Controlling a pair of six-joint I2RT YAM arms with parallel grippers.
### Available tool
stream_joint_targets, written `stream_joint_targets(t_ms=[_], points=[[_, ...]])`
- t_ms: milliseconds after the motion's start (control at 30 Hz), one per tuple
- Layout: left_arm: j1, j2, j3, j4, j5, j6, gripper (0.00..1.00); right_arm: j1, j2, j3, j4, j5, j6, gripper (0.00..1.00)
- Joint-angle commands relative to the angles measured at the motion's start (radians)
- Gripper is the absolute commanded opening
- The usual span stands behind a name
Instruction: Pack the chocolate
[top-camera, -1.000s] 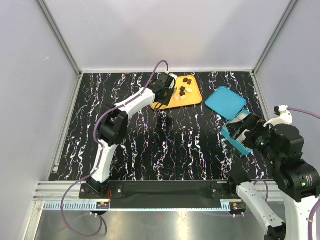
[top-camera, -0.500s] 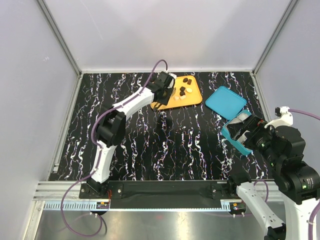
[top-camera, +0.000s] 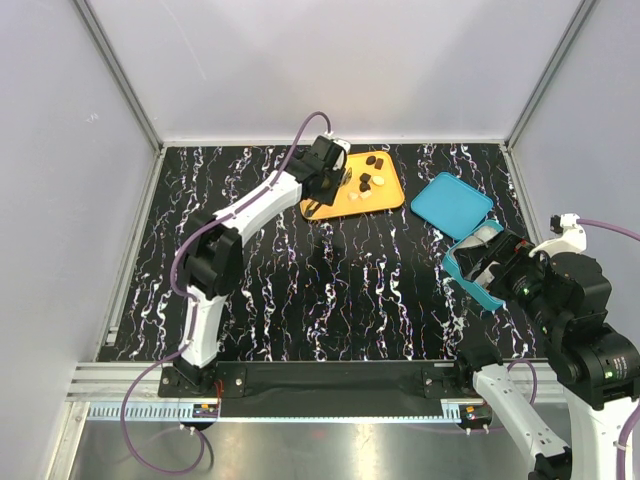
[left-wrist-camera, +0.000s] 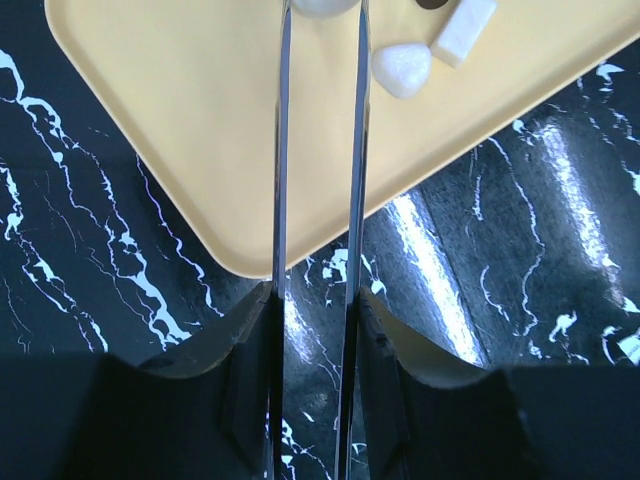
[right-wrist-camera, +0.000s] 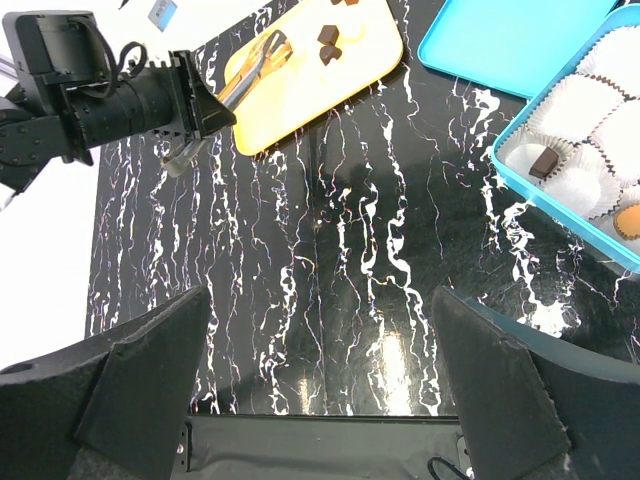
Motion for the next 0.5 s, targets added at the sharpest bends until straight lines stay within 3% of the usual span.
stream_joint_targets(t_ms=[0,233,467], points=[[-0.001,-0.113,0.001,0.018,0.056,-0.029,0.37,0.004,0.005,0.028,0.035,0.001,-0.002,1.00],[-0.084,-0.170,0.010,-0.002,0.152,-0.066,0.35,0.003,0.011,0.150,-0.003,0.145,-0.068,1.00],[-0.233,-0.180,0.028,-0.010,0.235,-0.092,0.34,0.004,0.002,0.178,-0.011,0.161,-0.060,1.00]])
